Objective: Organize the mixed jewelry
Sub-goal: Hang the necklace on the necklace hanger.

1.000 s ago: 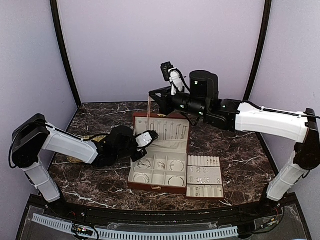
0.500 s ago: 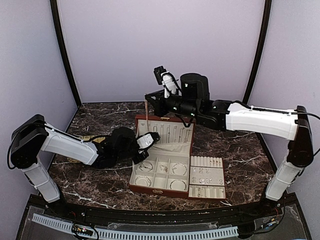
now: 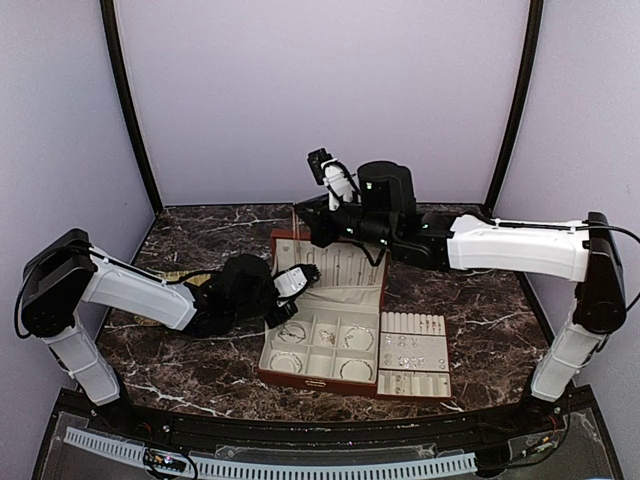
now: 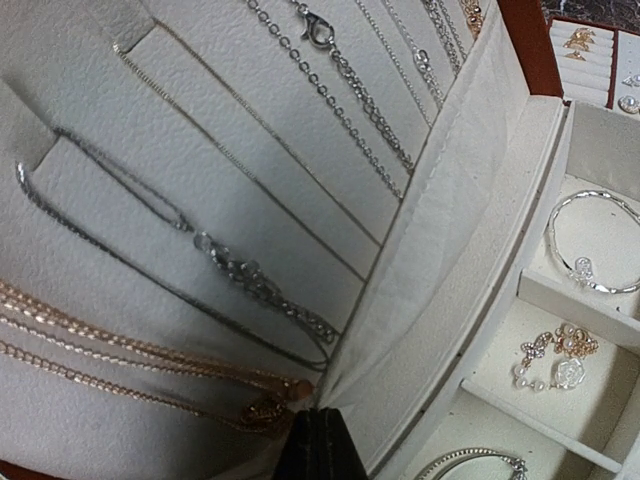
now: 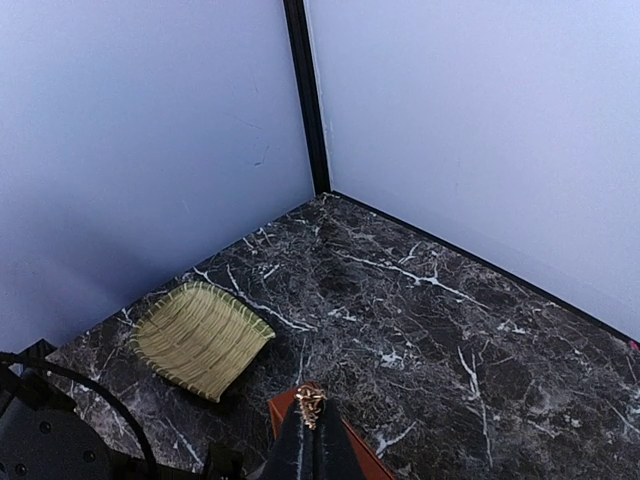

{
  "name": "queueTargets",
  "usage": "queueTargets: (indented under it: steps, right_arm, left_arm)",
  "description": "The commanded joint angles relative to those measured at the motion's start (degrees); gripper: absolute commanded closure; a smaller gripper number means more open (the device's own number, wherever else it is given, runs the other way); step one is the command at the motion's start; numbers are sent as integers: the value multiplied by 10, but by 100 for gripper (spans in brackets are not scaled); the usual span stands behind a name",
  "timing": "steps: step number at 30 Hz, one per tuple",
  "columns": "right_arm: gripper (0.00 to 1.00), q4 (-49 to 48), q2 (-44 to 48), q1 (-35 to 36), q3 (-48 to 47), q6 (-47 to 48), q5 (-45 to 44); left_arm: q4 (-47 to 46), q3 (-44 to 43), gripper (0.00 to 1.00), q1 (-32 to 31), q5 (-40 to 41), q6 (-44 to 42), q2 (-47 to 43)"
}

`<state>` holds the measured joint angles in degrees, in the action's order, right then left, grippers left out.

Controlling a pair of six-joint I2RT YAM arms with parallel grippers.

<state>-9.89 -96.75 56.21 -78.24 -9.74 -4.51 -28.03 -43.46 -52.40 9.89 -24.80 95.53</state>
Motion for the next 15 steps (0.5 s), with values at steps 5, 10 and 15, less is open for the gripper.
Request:
queueTargets:
  steps: [5, 10, 15]
  right_arm:
    - [100, -32, -7, 1, 25, -12, -6]
    - [100, -32, 1, 1, 34, -9, -42]
    - [100, -24, 27, 1, 32, 13, -89]
  left_arm:
    - [53, 12, 100, -20, -50, 12, -11]
    - [52, 16, 100, -20, -51, 15, -21]
    - [20, 40, 100, -23, -34, 13, -39]
